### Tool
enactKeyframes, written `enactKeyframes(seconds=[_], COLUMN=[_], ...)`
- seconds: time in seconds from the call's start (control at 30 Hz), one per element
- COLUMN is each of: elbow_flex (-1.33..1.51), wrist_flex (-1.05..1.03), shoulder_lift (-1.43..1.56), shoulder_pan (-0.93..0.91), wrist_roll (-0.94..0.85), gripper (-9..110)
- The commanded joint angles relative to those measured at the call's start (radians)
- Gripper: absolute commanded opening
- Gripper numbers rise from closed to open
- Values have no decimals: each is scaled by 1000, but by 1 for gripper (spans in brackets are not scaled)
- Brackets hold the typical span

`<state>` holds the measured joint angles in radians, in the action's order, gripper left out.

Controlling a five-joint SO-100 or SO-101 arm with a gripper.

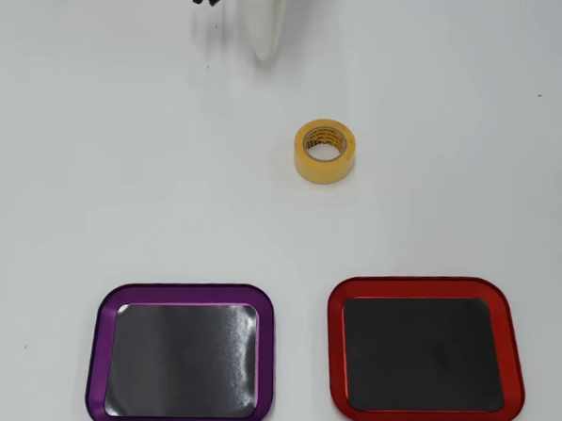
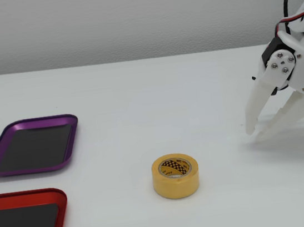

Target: Grasp a tape and put it in the right purple dish.

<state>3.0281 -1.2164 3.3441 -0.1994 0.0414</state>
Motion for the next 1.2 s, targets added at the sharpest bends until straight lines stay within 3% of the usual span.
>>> enactKeyframes(seconds=[0.0, 0.43, 0.63, 0.77, 0.9, 1.17], elbow_flex=[11, 12, -3, -118, -224, -627], wrist_flex=[6, 31, 196, 236, 235, 152], shoulder_lift=[94, 94, 81, 34, -176, -877], shoulder_pan=[35, 35, 23, 31, 31, 117], wrist_roll=[-8, -15, -268, -285, -284, -298], gripper=[0, 0, 0, 1, 7, 8])
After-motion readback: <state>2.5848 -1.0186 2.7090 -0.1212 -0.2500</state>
